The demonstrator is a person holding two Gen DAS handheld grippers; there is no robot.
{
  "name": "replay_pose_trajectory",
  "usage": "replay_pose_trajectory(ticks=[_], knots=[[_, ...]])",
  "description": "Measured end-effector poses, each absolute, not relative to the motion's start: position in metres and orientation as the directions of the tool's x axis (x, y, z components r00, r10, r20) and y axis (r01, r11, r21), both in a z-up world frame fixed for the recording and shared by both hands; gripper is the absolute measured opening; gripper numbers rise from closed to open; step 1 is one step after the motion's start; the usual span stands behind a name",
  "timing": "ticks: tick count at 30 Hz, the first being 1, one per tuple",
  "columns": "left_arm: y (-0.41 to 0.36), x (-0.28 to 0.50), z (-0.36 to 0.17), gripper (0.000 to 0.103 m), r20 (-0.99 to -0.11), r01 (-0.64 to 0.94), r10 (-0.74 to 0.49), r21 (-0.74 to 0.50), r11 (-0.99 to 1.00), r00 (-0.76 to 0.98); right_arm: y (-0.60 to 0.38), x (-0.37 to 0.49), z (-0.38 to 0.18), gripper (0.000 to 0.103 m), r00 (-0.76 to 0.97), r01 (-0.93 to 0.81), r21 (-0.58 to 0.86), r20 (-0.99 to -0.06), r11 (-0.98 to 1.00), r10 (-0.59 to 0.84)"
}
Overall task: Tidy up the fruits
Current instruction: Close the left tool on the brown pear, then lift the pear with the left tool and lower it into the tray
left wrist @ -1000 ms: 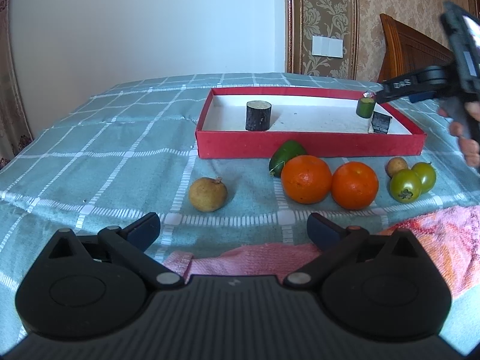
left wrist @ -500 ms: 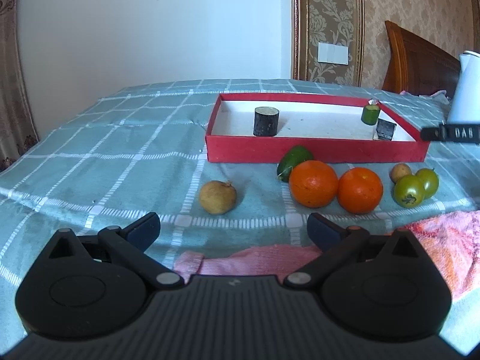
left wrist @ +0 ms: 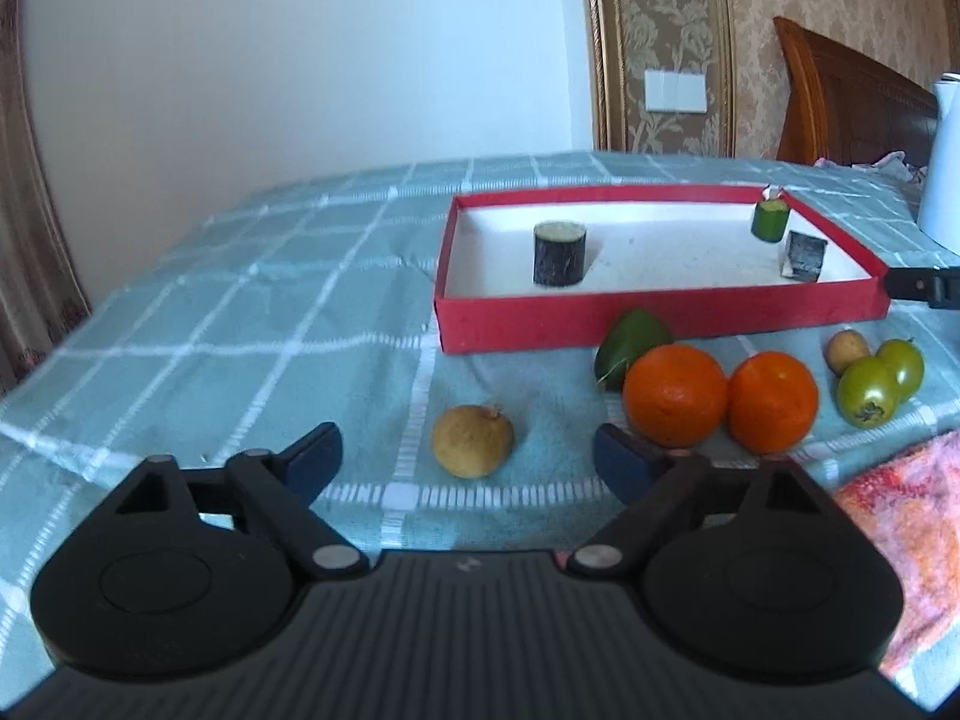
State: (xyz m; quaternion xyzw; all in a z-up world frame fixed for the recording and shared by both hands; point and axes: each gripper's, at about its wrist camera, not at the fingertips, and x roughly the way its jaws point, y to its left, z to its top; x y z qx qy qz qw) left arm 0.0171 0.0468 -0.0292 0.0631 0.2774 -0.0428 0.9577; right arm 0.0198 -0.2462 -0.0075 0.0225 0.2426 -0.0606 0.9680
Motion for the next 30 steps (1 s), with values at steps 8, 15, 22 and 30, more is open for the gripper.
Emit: replay_pose_trajectory(ticks=[8, 15, 22, 30], knots=[[0.055, 0.027, -0.029, 0.035, -0.567, 0.123, -0.081, 0.036, 0.992, 0.819, -0.244, 0.022, -0.01, 0.081, 0.863, 0.121, 0.005, -0.494, 0.993, -0.103], [0.052, 0.027, -0.029, 0.028, -0.564, 0.133, -0.09, 0.036, 0.99, 0.821, -0.242, 0.023, -0.012, 0.081, 0.859, 0.119, -0.007, -0.501, 0.993, -0.107], [0.05, 0.025, -0.028, 0.028, -0.557, 0.117, -0.068, 0.053, 0.992, 0.828, -0.241, 0.024, -0.012, 0.081, 0.859, 0.12, -0.011, -0.501, 0.993, -0.109], [0.046, 0.021, -0.014, 0.028, -0.527, 0.121, -0.071, 0.061, 0.991, 0.847, -0.241, 0.023, -0.012, 0.081, 0.862, 0.123, -0.012, -0.494, 0.992, -0.113]])
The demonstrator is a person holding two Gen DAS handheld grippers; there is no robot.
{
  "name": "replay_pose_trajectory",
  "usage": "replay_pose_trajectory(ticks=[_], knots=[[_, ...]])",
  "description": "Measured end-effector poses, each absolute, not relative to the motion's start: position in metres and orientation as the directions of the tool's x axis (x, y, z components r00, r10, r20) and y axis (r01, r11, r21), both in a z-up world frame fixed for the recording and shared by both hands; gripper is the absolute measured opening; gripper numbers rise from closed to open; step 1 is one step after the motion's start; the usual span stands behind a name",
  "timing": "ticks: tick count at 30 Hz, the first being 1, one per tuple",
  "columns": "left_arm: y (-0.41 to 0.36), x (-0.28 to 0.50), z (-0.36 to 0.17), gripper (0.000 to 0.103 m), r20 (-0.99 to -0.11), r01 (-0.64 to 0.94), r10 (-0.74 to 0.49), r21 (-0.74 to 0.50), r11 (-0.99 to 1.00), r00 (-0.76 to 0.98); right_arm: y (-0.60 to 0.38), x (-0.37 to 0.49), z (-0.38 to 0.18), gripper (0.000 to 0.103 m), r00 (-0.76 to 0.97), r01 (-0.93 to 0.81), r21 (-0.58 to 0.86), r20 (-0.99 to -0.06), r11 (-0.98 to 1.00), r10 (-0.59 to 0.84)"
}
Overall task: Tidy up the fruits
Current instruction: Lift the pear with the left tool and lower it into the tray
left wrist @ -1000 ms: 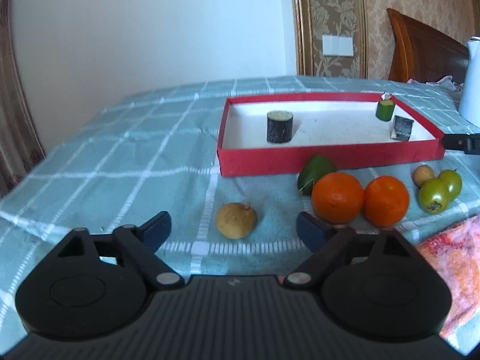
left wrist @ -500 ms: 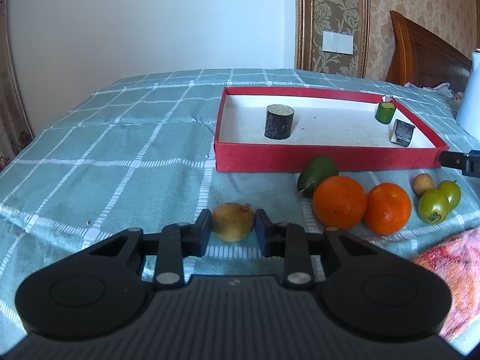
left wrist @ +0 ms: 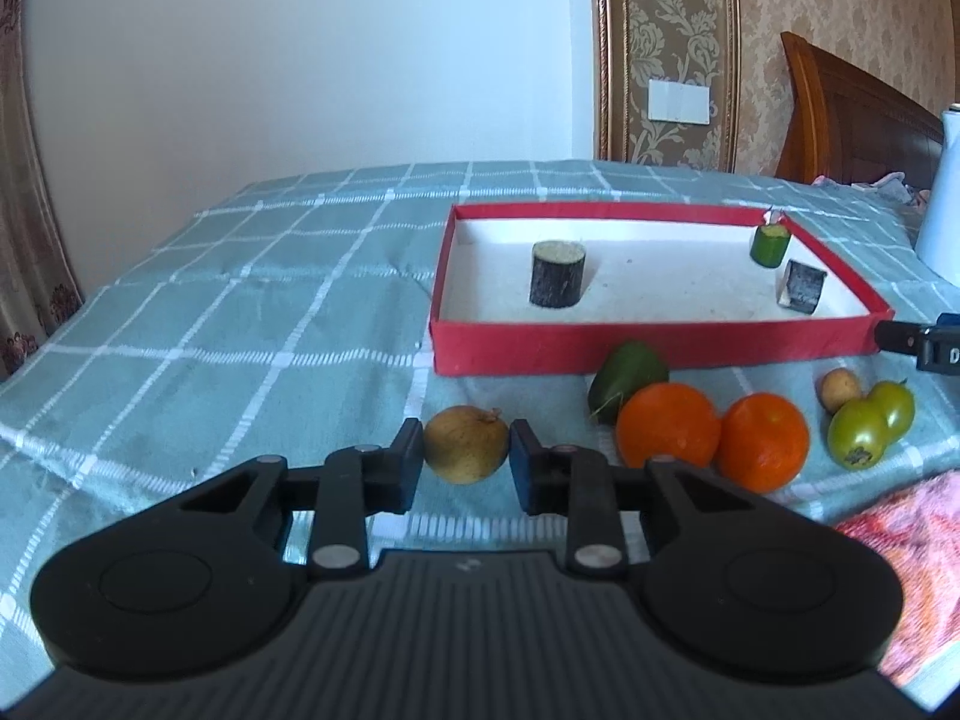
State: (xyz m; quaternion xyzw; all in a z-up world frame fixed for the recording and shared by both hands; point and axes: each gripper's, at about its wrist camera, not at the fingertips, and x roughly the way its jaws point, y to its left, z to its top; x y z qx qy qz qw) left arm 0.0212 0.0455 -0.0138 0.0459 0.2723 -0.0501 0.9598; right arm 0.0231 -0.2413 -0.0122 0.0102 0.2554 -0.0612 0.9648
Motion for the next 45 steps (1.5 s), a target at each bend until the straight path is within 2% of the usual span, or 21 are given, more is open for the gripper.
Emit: replay_pose_trajectory(ticks=[16, 29, 45], knots=[[0.006, 0.051, 0.023, 0.028, -0.471, 0.2, -0.142, 0.074, 0.977, 0.87, -0.242, 0.02, -0.01, 0.081, 0.865, 0.126, -0.005, -0.49, 0.992, -0.112], [-0.041, 0.103, 0.027, 0.028, -0.486, 0.258, -0.196, 0.064, 0.964, 0.852, -0.241, 0.021, -0.011, 0.081, 0.859, 0.121, -0.001, -0.5, 0.993, -0.106], [-0.066, 0.157, 0.017, 0.028, -0.527, 0.247, -0.176, 0.066, 0.967, 0.831, -0.246, 0.025, -0.013, 0.081, 0.844, 0.134, 0.033, -0.528, 0.99, -0.097]])
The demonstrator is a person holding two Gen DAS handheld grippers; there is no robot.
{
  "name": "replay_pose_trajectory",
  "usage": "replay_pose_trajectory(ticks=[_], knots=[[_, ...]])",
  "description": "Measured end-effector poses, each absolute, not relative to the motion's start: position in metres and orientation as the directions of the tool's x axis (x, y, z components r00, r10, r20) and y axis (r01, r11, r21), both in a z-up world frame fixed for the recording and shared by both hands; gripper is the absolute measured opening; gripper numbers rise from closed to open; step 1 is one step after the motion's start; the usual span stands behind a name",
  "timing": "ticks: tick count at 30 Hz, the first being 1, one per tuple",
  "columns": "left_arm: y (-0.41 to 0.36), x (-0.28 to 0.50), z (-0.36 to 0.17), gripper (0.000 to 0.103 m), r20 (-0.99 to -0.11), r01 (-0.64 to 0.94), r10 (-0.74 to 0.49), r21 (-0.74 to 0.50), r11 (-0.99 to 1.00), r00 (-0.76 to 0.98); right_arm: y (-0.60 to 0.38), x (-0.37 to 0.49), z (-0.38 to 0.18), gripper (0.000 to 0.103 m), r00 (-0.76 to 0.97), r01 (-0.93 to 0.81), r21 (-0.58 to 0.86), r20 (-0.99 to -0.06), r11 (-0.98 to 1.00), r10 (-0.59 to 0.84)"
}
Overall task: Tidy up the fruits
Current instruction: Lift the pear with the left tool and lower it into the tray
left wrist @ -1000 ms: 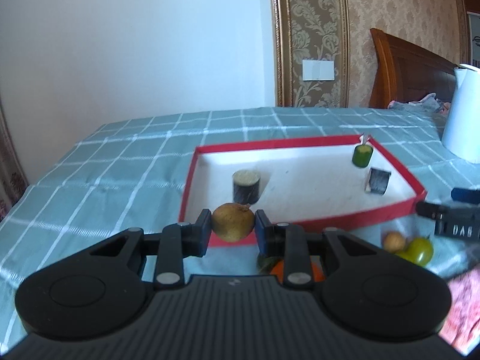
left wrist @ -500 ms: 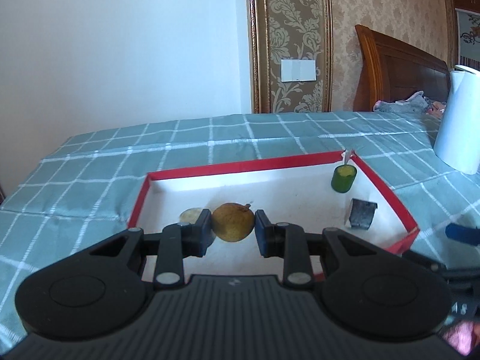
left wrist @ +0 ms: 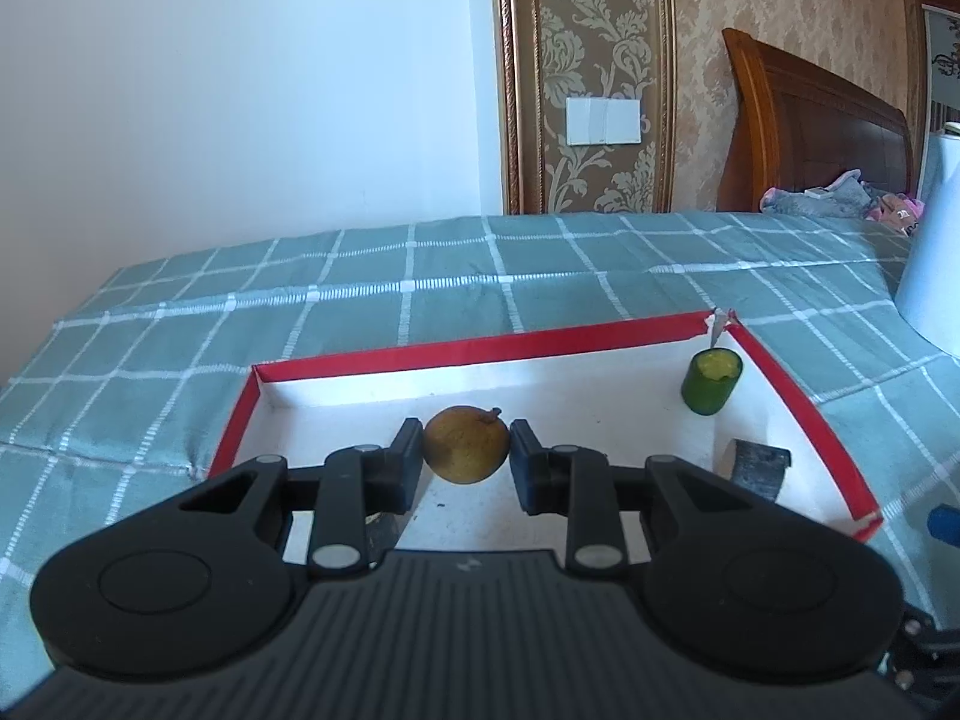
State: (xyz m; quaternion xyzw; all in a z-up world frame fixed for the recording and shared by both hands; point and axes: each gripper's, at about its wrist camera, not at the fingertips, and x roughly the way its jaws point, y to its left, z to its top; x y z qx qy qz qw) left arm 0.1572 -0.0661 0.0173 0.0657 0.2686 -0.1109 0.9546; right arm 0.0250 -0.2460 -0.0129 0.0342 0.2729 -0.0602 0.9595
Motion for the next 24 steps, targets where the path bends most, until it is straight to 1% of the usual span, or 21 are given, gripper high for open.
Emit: replay_pose_trajectory(ticks=[11, 17, 20, 24], knots=[[-0.075, 0.178, -0.006, 0.028, -0.573, 0.228, -0.133, 0.096, 0.969, 0.808, -0.245, 0.026, -0.014, 0.081, 0.84, 0.129, 0.026, -0.534, 0.991, -0.095], [-0.074, 0.182, -0.008, 0.028, -0.597, 0.227, -0.123, 0.102, 0.969, 0.793, -0.244, 0.027, -0.015, 0.081, 0.837, 0.132, 0.024, -0.539, 0.991, -0.098], [-0.073, 0.188, -0.011, 0.028, -0.631, 0.232, -0.127, 0.087, 0.969, 0.765, -0.244, 0.028, -0.015, 0.081, 0.835, 0.133, 0.023, -0.542, 0.991, -0.099], [-0.071, 0.192, -0.012, 0.028, -0.649, 0.23, -0.128, 0.075, 0.97, 0.75, -0.244, 0.028, -0.016, 0.081, 0.834, 0.135, 0.023, -0.542, 0.991, -0.101]])
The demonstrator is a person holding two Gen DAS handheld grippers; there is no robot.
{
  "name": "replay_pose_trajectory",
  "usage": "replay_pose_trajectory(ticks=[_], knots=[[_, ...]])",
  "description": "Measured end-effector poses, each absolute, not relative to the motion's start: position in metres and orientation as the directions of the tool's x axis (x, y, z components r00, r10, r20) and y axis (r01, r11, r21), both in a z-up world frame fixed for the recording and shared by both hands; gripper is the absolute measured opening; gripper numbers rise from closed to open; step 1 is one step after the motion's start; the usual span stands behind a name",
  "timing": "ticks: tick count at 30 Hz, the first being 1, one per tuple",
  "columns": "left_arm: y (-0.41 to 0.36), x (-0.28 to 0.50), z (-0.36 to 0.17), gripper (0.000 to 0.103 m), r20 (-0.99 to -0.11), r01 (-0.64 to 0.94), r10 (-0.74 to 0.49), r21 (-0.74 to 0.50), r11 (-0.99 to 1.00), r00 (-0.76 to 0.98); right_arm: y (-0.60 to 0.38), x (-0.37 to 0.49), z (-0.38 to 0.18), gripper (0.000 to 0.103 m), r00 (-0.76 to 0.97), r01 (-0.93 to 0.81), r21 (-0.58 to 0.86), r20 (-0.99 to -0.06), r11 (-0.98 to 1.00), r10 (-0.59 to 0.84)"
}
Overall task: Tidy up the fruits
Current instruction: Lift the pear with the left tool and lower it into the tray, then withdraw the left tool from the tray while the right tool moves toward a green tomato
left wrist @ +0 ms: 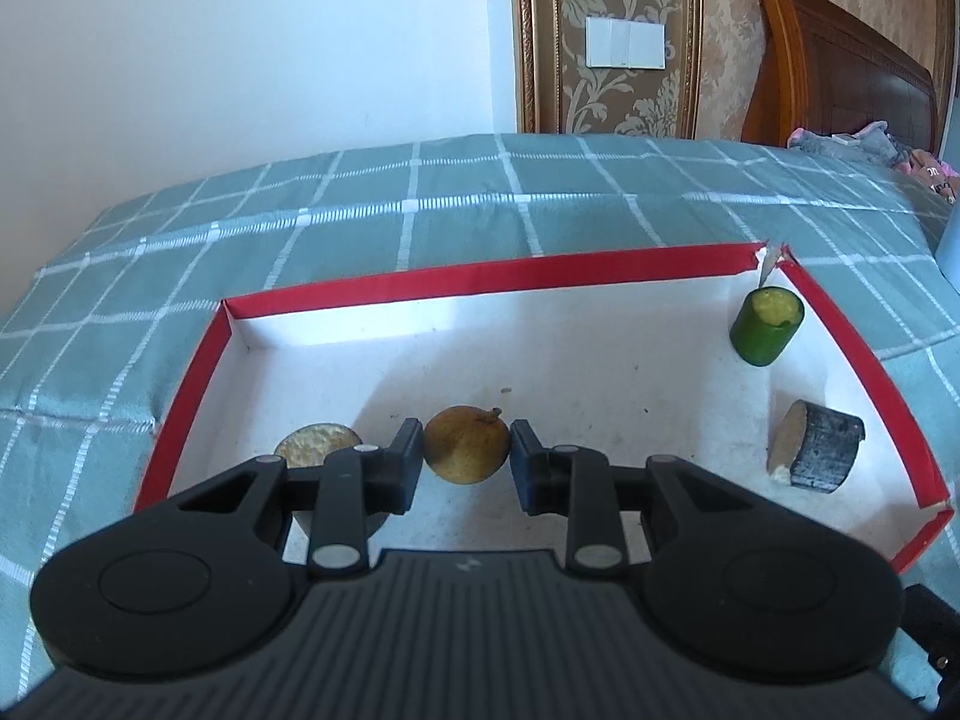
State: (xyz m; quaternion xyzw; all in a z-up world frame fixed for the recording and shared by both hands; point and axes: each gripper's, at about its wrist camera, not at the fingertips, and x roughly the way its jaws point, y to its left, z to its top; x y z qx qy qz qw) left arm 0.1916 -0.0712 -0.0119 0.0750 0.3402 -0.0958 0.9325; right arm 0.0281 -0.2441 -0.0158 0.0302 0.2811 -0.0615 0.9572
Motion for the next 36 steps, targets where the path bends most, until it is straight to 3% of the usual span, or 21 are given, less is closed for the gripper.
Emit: replay_pose_trajectory(ticks=[5, 8, 10, 16, 36], knots=[[-0.073, 0.194, -0.013, 0.029, -0.663, 0.233, -0.12, 0.085, 0.969, 0.739, -0.244, 0.028, -0.016, 0.081, 0.834, 0.134, 0.022, -0.542, 0.991, -0.101], [-0.074, 0.194, -0.013, 0.035, -0.665, 0.231, -0.111, 0.096, 0.968, 0.739, -0.244, 0.028, -0.016, 0.081, 0.834, 0.134, 0.023, -0.543, 0.991, -0.101], [-0.074, 0.194, -0.012, 0.052, -0.666, 0.227, -0.106, 0.097, 0.969, 0.738, -0.244, 0.028, -0.016, 0.081, 0.833, 0.136, 0.022, -0.544, 0.991, -0.102], [-0.067, 0.18, -0.004, 0.076, -0.628, 0.212, -0.085, 0.13, 0.969, 0.773, -0.245, 0.03, -0.017, 0.081, 0.83, 0.14, 0.024, -0.547, 0.99, -0.104], [0.011, 0.039, 0.01, 0.091, -0.487, 0.17, -0.112, 0.077, 0.982, 0.866, -0.246, 0.027, -0.019, 0.081, 0.833, 0.143, 0.024, -0.543, 0.989, -0.107]])
